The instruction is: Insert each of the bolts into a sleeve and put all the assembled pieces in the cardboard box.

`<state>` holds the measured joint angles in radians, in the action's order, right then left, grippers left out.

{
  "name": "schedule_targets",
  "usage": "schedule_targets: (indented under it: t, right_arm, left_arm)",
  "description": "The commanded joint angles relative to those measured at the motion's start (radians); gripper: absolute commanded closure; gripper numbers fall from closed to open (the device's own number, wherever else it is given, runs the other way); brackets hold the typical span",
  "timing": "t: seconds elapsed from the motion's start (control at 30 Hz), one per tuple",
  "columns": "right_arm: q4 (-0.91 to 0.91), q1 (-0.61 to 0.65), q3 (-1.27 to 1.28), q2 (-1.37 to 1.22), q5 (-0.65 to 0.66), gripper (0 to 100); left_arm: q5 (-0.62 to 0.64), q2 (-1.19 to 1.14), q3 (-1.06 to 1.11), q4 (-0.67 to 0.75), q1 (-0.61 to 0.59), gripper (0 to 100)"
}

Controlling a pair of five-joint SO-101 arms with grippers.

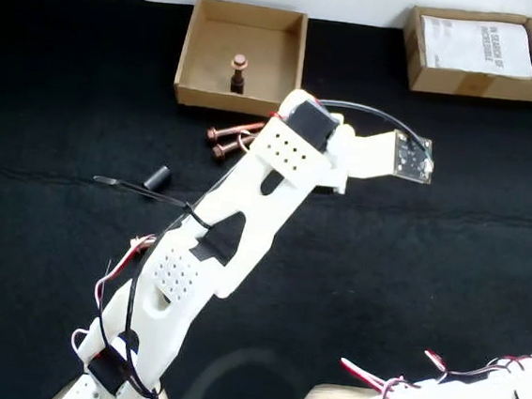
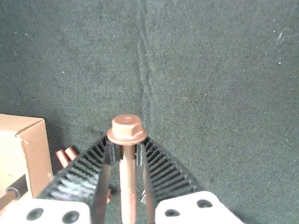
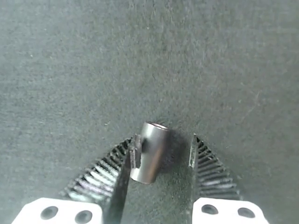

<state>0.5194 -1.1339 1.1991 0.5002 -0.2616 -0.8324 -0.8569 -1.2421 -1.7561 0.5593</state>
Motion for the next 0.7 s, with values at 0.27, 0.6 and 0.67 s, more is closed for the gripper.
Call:
schedule_targets:
  t: [0.27,0.6,0.67]
  right_arm:
    - [-0.036,-0.024,-0.140,-0.320,-0.008,91.1]
    - [-0.031,-0.048,-0.269,-0.328,-0.008,99.2]
    - [-0.030,-0.050,-0.292,-0.326,-0.008,99.2]
  left_arm:
    - [0.006,0.085,0.039,-0.006,0.007,99]
    - [0.006,0.085,0.038,-0.006,0.007,99]
    - [0.006,0.087,0.038,-0.006,0.007,99]
